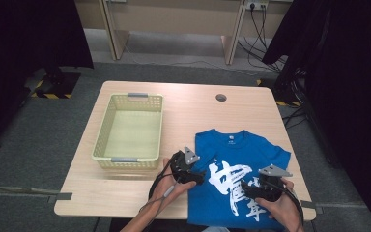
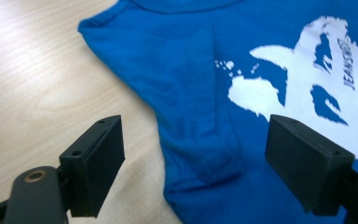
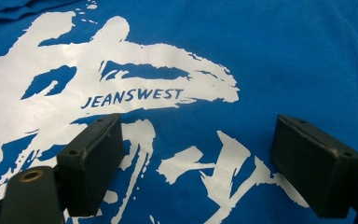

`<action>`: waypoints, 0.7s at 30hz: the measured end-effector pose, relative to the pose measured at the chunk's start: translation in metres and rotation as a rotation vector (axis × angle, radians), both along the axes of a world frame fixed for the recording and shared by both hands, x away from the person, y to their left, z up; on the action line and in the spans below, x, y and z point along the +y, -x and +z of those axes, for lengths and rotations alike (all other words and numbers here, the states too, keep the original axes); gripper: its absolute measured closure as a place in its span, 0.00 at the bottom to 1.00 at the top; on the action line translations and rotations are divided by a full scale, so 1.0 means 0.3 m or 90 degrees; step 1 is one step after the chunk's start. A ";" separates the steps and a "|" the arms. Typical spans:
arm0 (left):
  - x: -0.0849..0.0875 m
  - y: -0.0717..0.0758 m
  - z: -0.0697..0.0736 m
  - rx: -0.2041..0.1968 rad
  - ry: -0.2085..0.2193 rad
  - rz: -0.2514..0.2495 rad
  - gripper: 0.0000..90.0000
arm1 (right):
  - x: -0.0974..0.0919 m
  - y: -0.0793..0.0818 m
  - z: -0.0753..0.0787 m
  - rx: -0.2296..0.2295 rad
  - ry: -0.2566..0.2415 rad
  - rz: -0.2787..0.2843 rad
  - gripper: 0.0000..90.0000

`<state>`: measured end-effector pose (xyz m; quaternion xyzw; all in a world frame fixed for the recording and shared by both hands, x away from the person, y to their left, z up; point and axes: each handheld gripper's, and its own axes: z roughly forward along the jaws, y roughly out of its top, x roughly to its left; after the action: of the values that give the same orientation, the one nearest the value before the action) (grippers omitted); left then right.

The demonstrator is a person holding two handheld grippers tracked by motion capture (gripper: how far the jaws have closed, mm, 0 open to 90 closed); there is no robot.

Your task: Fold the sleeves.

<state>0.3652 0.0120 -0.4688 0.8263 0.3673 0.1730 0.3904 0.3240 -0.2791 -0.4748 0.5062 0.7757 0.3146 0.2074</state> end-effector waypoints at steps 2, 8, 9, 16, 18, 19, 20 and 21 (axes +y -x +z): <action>-0.001 0.009 -0.004 0.000 0.000 -0.002 0.21 | 0.001 0.000 0.000 0.000 -0.001 0.000 0.19; -0.002 0.049 -0.024 0.000 -0.015 -0.013 0.20 | 0.001 0.000 0.000 0.000 -0.001 -0.001 0.19; -0.002 0.056 -0.025 -0.001 -0.016 -0.015 0.20 | 0.001 0.000 0.000 0.000 -0.001 -0.001 0.19; -0.003 0.099 -0.029 0.008 -0.015 -0.027 0.17 | 0.002 0.001 0.000 0.000 -0.001 -0.002 0.19; -0.001 0.108 -0.036 0.013 -0.016 -0.028 0.16 | 0.002 0.001 0.000 0.000 -0.001 -0.002 0.19; 0.001 0.112 -0.039 0.016 -0.018 -0.028 0.16 | 0.002 0.001 0.000 0.000 -0.001 -0.002 0.19; 0.005 0.114 -0.042 0.019 -0.014 -0.026 0.15 | 0.003 0.001 0.000 0.000 -0.001 -0.002 0.19; 0.009 0.114 -0.042 0.025 -0.012 -0.021 0.14 | 0.004 0.001 0.000 0.000 -0.001 -0.002 0.19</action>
<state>0.3309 0.0145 -0.4815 0.8390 0.3594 0.1540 0.3784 0.3237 -0.2780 -0.4748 0.5078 0.7745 0.3149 0.2074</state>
